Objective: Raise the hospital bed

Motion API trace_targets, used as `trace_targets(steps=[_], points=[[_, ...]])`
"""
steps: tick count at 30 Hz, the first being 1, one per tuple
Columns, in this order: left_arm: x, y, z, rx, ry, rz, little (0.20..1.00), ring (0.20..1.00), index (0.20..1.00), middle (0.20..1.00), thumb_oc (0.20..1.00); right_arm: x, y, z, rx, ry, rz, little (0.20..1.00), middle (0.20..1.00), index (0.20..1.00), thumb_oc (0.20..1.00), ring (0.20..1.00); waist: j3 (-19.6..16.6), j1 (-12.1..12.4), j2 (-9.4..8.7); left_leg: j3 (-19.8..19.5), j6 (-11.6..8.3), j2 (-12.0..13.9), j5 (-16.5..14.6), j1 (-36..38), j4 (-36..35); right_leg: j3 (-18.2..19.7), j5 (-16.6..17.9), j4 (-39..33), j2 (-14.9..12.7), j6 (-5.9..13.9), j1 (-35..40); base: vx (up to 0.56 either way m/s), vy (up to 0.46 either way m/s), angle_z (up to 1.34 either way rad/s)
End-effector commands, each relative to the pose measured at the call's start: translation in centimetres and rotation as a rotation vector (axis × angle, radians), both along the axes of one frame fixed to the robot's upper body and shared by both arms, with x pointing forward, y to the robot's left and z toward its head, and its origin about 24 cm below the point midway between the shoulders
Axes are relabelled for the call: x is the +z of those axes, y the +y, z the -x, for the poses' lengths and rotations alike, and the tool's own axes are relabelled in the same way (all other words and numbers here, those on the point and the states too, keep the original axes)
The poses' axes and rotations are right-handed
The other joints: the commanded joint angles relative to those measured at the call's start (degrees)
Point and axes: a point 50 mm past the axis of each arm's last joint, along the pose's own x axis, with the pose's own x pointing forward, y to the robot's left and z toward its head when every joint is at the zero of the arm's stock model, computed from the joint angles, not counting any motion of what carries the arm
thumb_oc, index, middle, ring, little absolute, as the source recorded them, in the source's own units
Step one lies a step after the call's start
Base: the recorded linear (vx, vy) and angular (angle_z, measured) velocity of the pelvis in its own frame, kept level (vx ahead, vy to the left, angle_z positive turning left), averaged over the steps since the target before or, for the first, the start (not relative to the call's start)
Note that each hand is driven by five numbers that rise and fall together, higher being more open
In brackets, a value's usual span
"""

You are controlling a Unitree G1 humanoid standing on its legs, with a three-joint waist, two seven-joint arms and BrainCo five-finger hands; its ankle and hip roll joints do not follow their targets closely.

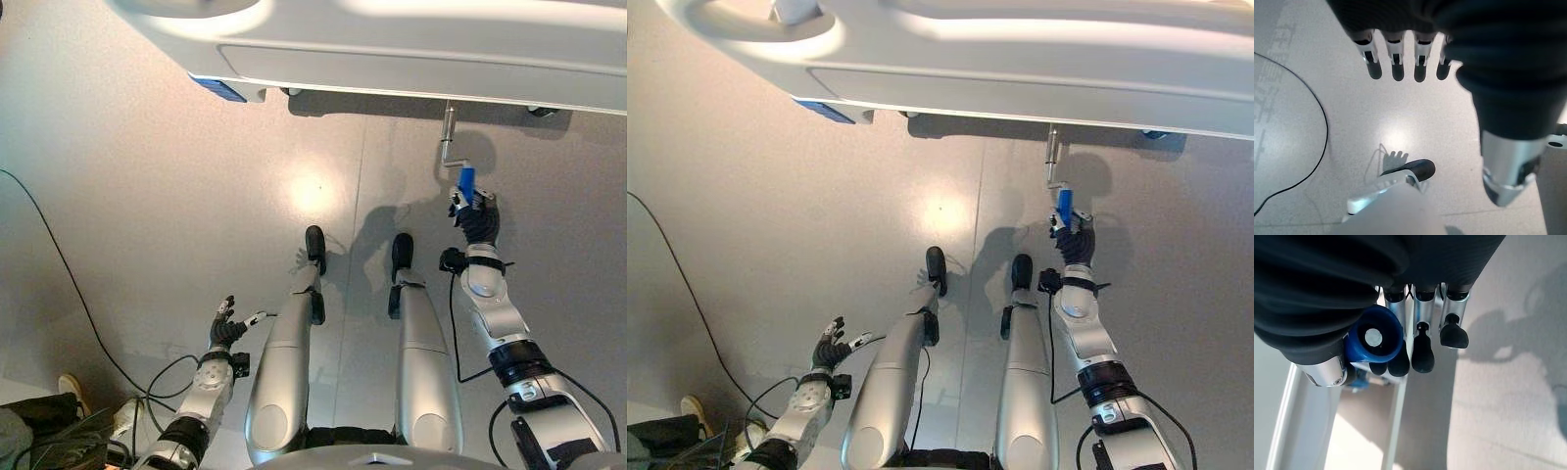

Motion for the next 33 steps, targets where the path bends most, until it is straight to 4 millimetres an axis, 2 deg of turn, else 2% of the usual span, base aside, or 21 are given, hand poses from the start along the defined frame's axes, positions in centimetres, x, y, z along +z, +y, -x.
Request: trace_targets(steps=[1,2,3,9,10,12,13,14,15,22,25,27,29,30,33], points=[[-1.1,1.7,2.9,0.080,0.054,-0.025,1.000,1.000,1.000,1.000,1.000,5.7,-7.8,2.5,-0.349,-0.311,-0.013,0.200,0.200,0.200,0.200,0.200,-1.4,-2.7,0.54,-1.7,-3.71,0.7,-4.1,-0.9,7.3,0.5,6.1,-3.5,1.5,2.82,-0.5,0.00,0.000,0.00],[-1.1,1.7,2.9,0.080,0.054,-0.025,1.000,1.000,1.000,1.000,1.000,5.7,-7.8,2.5,-0.349,-0.311,-0.013,0.200,0.200,0.200,0.200,0.200,-1.4,-2.7,0.54,-1.7,-3.71,0.7,-4.1,-0.9,7.3,0.5,6.1,-3.5,1.5,2.82,-0.5,0.00,-0.031,-0.03],[-1.0,1.6,2.9,0.081,0.048,-0.021,1.000,1.000,1.000,1.000,1.000,4.6,-8.5,2.4,-0.385,-0.247,-0.004,0.200,0.200,0.200,0.200,0.200,-1.4,-2.8,0.47,-1.8,-3.71,0.8,-4.1,-1.7,7.6,0.5,6.1,-3.3,1.7,2.75,-1.2,0.00,-0.044,-0.03],[-0.8,1.3,2.7,0.068,0.031,-0.021,1.000,1.000,1.000,1.000,1.000,1.7,-10.7,2.1,-0.497,-0.050,0.039,0.200,0.200,0.200,0.200,0.200,-1.4,-2.3,0.56,-2.1,-3.71,1.0,-4.0,-4.4,8.4,0.4,6.1,-2.6,2.1,2.43,-3.8,0.00,-0.043,-0.03],[-0.8,1.1,2.6,0.062,0.028,-0.021,1.000,1.000,1.000,1.000,1.000,0.6,-11.4,1.9,-0.517,0.024,0.035,0.200,0.200,0.200,0.200,0.200,-1.4,-2.1,0.69,-2.2,-3.74,1.0,-4.0,-5.7,9.1,0.2,6.1,-2.3,2.1,2.34,-4.8,-0.01,-0.047,-0.04],[-0.7,1.0,2.6,0.060,0.024,-0.016,1.000,1.000,1.000,1.000,1.000,0.4,-11.4,1.5,-0.517,0.052,0.045,0.200,0.200,0.200,0.200,0.200,-1.4,-1.9,0.86,-2.4,-3.72,1.0,-4.0,-6.5,9.3,0.1,6.0,-2.0,2.1,2.30,-5.4,-0.01,-0.042,0.00],[-0.7,0.7,2.5,0.045,0.024,-0.017,1.000,1.000,1.000,1.000,1.000,-0.7,-12.0,1.5,-0.538,0.135,0.046,0.200,0.200,0.200,0.200,0.200,-1.4,-1.5,1.15,-2.5,-3.83,0.8,-4.1,-7.7,10.0,-0.2,5.9,-1.3,1.8,2.21,-6.5,-0.01,-0.039,0.03],[-0.7,0.7,2.4,0.045,0.023,-0.016,1.000,1.000,1.000,1.000,1.000,-0.7,-12.1,1.4,-0.537,0.134,0.046,0.200,0.200,0.200,0.200,0.200,-1.4,-1.6,1.19,-2.5,-3.84,0.8,-4.1,-7.8,10.1,-0.2,5.9,-1.2,1.8,2.21,-6.5,-0.01,-0.043,0.07],[-0.5,0.3,2.2,0.021,0.012,-0.015,1.000,1.000,1.000,1.000,1.000,-1.4,-12.6,1.1,-0.539,0.216,0.060,0.200,0.200,0.200,0.200,0.200,-1.4,-1.0,1.71,-2.6,-3.98,0.7,-4.2,-9.0,10.8,-0.6,5.7,-0.4,1.5,2.21,-7.6,-0.01,-0.030,0.09],[0.1,-0.9,1.5,-0.036,-0.021,0.000,1.000,1.000,1.000,1.000,1.000,-1.9,-13.6,0.2,-0.541,0.388,0.092,0.200,0.200,0.200,0.200,0.200,-1.4,1.0,3.02,-3.3,-3.95,0.1,-5.0,-14.1,14.2,-1.8,4.9,3.3,0.3,2.25,-11.8,-0.01,-0.005,0.14],[0.5,-2.0,0.8,-0.088,-0.045,0.020,1.000,1.000,1.000,1.000,1.000,-1.3,-14.4,0.0,-0.551,0.455,0.126,0.200,0.200,0.200,0.200,0.200,-1.4,3.0,4.67,-4.1,-3.64,-0.6,-5.4,-17.3,16.3,-2.4,4.3,5.7,-0.7,2.44,-14.5,0.00,0.015,0.12],[0.7,-2.3,0.6,-0.102,-0.053,0.021,1.000,1.000,1.000,1.000,1.000,-1.3,-14.6,0.0,-0.547,0.473,0.132,0.200,0.200,0.200,0.200,0.200,-1.4,3.4,5.10,-4.3,-3.58,-0.8,-5.5,-18.4,17.0,-2.7,4.1,6.5,-1.0,2.48,-15.3,0.00,0.032,0.16],[0.8,-2.7,0.3,-0.116,-0.062,0.026,1.000,1.000,1.000,1.000,1.000,-0.8,-14.3,-0.5,-0.536,0.472,0.147,0.200,0.200,0.200,0.200,0.200,-1.4,4.2,5.65,-4.4,-3.48,-1.1,-5.7,-19.5,17.8,-2.9,3.8,7.3,-1.3,2.52,-16.2,0.01,0.059,0.17],[1.1,-2.9,-0.1,-0.126,-0.072,0.027,1.000,1.000,1.000,1.000,1.000,-0.5,-13.6,-1.2,-0.499,0.467,0.154,0.200,0.200,0.200,0.200,0.200,-1.4,4.7,5.98,-4.8,-3.37,-1.6,-5.7,-21.0,18.5,-3.0,3.5,8.5,-1.9,2.52,-17.6,0.02,0.049,0.14],[1.1,-3.2,-0.4,-0.134,-0.076,0.030,1.000,1.000,1.000,1.000,1.000,-0.1,-13.6,-1.5,-0.493,0.470,0.144,0.200,0.200,0.200,0.200,0.200,-1.4,5.5,6.71,-5.2,-3.32,-2.1,-5.7,-22.2,18.9,-3.3,3.1,9.4,-2.4,2.64,-18.5,0.02,0.032,0.16]])
